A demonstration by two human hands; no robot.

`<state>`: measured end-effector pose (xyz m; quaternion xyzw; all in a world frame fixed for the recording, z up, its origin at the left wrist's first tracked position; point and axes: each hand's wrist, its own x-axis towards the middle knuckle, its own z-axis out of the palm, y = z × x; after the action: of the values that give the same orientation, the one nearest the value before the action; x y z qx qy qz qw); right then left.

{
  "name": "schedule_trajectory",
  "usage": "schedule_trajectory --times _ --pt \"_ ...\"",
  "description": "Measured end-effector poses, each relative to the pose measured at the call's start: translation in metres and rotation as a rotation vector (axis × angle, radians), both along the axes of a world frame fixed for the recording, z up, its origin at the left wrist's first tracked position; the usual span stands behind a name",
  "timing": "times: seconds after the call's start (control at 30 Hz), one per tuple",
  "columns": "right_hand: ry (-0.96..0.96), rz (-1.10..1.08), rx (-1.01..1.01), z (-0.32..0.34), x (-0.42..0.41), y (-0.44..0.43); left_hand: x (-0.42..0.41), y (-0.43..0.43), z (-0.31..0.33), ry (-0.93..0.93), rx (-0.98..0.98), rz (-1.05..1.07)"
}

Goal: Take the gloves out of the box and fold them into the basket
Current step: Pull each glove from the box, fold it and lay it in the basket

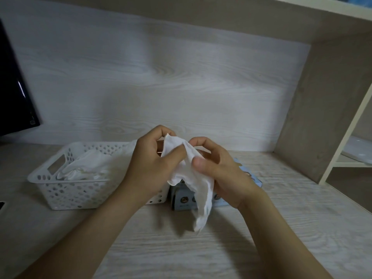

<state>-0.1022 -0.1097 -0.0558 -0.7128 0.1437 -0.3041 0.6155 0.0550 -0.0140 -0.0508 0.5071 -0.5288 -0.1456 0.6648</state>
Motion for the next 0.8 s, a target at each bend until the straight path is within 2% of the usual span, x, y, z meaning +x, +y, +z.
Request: schedule_trajectory --times 0.1,0.23,0.4,0.57,0.63,0.8 --pt "0.020 -0.026 -0.142 -0.002 0.001 0.002 0.003 0.000 0.000 0.002 0.027 0.003" --pt "-0.098 -0.008 -0.003 -0.005 0.001 -0.003 0.006 0.002 0.004 0.019 0.040 -0.030" --pt "-0.082 -0.292 -0.131 -0.002 -0.001 -0.006 0.010 0.006 0.008 0.027 0.085 -0.072" --pt "0.003 -0.462 -0.243 -0.002 -0.001 -0.004 0.015 0.003 0.006 0.092 -0.014 -0.005" --pt "0.037 -0.459 -0.230 -0.001 -0.002 -0.004 0.015 0.002 0.006 0.066 -0.070 0.069" --pt "0.022 -0.256 -0.016 0.003 -0.005 -0.002 0.023 -0.002 0.005 -0.022 -0.095 0.217"
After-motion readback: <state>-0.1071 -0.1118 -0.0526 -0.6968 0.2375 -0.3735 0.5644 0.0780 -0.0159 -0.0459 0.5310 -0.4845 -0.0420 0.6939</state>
